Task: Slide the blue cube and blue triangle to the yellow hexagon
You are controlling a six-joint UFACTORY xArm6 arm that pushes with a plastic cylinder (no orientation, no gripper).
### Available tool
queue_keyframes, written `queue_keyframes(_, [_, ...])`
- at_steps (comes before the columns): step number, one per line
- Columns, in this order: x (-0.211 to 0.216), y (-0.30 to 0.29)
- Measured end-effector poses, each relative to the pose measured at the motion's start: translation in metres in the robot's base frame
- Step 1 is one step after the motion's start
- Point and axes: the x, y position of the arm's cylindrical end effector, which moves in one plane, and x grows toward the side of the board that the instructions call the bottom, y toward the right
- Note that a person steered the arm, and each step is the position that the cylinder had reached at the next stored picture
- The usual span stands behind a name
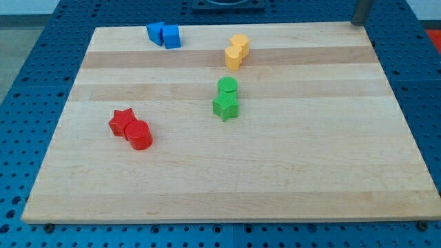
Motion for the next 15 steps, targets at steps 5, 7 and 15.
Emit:
queue_keyframes(5, [0.009, -0.237])
queue_keyframes(7, [0.083, -0.330])
queue_keyframes(15, [0.041, -0.417])
